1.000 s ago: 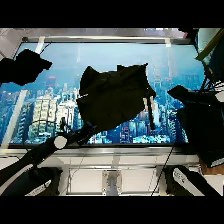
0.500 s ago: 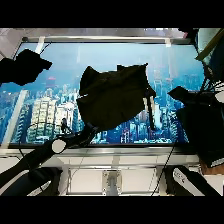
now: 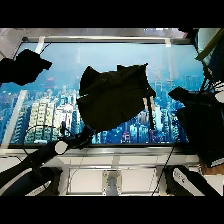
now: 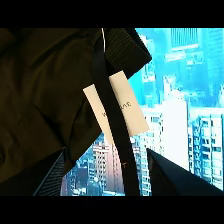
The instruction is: Fold the clothes and pants, and hang the long-sleeved shirts on hangers.
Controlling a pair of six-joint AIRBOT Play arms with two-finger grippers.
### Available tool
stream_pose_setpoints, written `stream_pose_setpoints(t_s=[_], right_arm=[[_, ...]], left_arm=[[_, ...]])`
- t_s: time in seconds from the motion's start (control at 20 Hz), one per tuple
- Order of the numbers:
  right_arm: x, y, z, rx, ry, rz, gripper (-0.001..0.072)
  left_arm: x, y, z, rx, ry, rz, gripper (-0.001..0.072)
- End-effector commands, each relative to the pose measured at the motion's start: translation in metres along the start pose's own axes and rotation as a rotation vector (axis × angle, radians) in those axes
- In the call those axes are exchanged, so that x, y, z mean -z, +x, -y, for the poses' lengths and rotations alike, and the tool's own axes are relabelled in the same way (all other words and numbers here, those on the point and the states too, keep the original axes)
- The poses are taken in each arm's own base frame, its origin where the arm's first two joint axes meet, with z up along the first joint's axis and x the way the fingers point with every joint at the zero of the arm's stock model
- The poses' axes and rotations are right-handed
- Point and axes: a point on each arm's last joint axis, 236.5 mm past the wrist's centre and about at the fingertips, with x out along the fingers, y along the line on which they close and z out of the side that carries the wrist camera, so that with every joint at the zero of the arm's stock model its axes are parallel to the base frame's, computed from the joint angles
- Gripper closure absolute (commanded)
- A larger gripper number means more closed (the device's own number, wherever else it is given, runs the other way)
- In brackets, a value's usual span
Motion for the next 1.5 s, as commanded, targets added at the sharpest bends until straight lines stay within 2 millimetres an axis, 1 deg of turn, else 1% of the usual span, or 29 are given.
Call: stream_pose_setpoints(t_s=[0.0,0.1,0.25,0.3,0.35,0.5,0.6,0.65,0.7,0.75,0.85,0.9,0.95,1.0,1.05,1.15,1.2,1.35,1.45], right_arm=[[0.0,0.0,0.0,-0.001,0.003,-0.001,0.0166],[0.0,0.0,0.0,-0.001,0.002,0.0,0.0166],[0.0,0.0,-0.001,-0.002,0.002,-0.001,0.0167],[0.0,0.0,-0.001,-0.003,0.002,-0.001,0.0167],[0.0,0.0,-0.001,-0.003,0.002,-0.001,0.0167],[0.0,0.0,-0.001,-0.001,0.001,0.001,0.0166],[-0.007,0.001,0.002,0.006,0.004,0.027,0.0165],[-0.011,0.005,0.003,0.005,0.031,0.039,0.0165],[-0.008,0.014,0.003,-0.016,0.079,0.016,0.0165],[0.002,0.03,0.0,-0.055,0.135,-0.041,0.0165],[0.02,0.071,-0.004,-0.152,0.267,-0.16,0.0165],[0.023,0.095,0.0,-0.186,0.343,-0.182,0.0165],[0.021,0.116,0.006,-0.205,0.4,-0.174,0.0165],[0.019,0.135,0.015,-0.206,0.436,-0.161,0.0165],[0.02,0.149,0.023,-0.198,0.464,-0.167,0.0165],[0.02,0.17,0.035,-0.183,0.486,-0.188,0.0165],[0.017,0.178,0.038,-0.182,0.49,-0.193,0.0165],[0.002,0.191,0.043,-0.186,0.485,-0.183,0.0167],[-0.004,0.198,0.044,-0.183,0.485,-0.175,0.0167]], left_arm=[[-0.02,0.006,0.005,0.037,-0.021,0.081,0.0177],[-0.025,0.007,0.008,0.05,-0.021,0.1,0.0213],[-0.025,0.009,0.005,0.039,-0.022,0.099,0.0242],[-0.025,0.009,0.004,0.036,-0.022,0.099,0.0422],[-0.025,0.009,0.004,0.037,-0.02,0.102,0.0705],[-0.031,0.008,0.011,0.065,-0.004,0.128,0.0695],[-0.031,0.008,0.011,0.067,-0.004,0.128,0.0696],[-0.031,0.008,0.011,0.067,-0.002,0.128,0.0696],[-0.031,0.007,0.012,0.069,0.011,0.129,0.0696],[-0.031,0.006,0.014,0.073,0.041,0.129,0.0697],[-0.03,0.004,0.018,0.084,0.075,0.128,0.0697],[-0.03,0.002,0.02,0.092,0.075,0.128,0.0697],[-0.03,0.0,0.024,0.103,0.076,0.129,0.0697],[-0.03,-0.001,0.026,0.111,0.078,0.129,0.0697],[-0.03,-0.003,0.028,0.119,0.079,0.13,0.0697],[-0.029,-0.003,0.028,0.116,0.124,0.131,0.0698],[-0.029,-0.003,0.028,0.116,0.137,0.132,0.0698],[-0.029,-0.003,0.028,0.115,0.145,0.132,0.0698],[-0.029,-0.003,0.028,0.115,0.145,0.132,0.0698]])
